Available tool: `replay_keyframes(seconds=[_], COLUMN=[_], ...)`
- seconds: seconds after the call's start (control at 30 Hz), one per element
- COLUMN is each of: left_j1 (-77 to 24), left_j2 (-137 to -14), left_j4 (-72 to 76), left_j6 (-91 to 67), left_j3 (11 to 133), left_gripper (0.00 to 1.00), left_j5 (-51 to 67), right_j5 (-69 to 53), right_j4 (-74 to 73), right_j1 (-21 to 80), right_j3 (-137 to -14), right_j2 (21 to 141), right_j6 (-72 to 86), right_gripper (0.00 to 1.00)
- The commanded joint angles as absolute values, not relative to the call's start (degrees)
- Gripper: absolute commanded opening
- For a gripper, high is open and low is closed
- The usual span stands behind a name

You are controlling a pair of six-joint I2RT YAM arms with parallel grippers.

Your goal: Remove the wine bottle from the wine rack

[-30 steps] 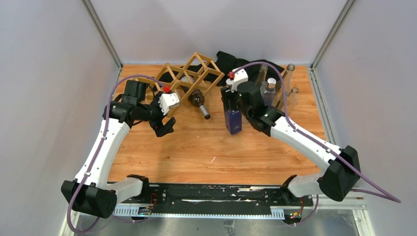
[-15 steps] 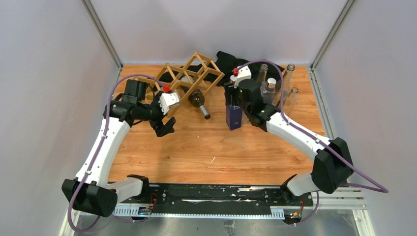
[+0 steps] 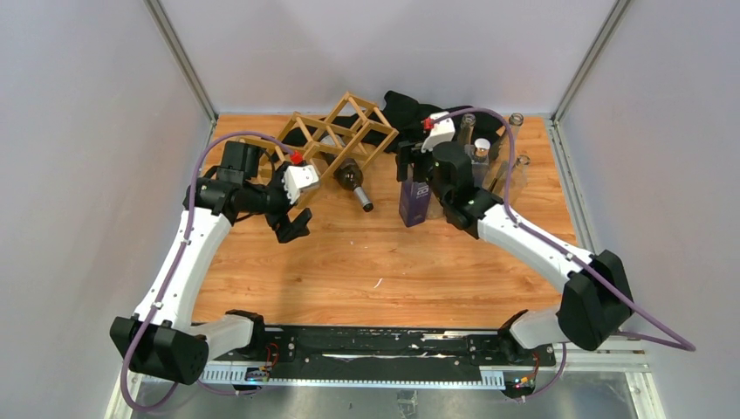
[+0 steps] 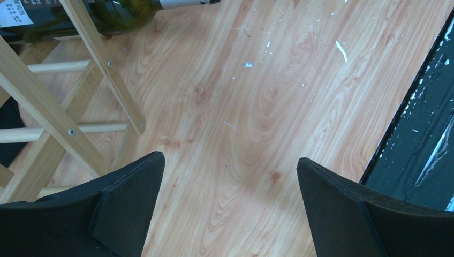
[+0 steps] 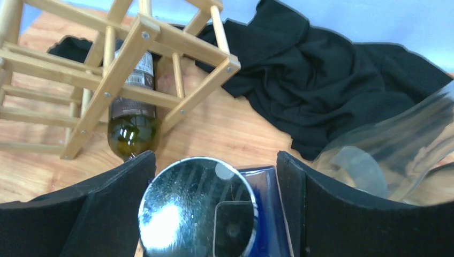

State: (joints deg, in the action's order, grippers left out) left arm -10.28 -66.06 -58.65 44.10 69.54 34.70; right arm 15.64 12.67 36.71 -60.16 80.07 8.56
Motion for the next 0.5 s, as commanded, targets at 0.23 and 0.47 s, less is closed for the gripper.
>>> replay_keyframes(seconds=[0.23,0.47], left_j1=[-9.8,-7.9], left_j2=[-67.0,-69.0], left_j4=[-58.9,-55.7], left_j6=[43.8,39.2], left_j3=[71.8,74.1], left_gripper=[1.00,1.00], left_j5=[35.9,34.5], right_j5=[14.5,13.2], right_j4=[16.0,13.0], right_j1=[36.2,38.5], right_j3=[-62.8,-70.1], right_j2=[73.7,71.9], right_j6=[8.2,7.8], right_gripper=[0.91,0.92])
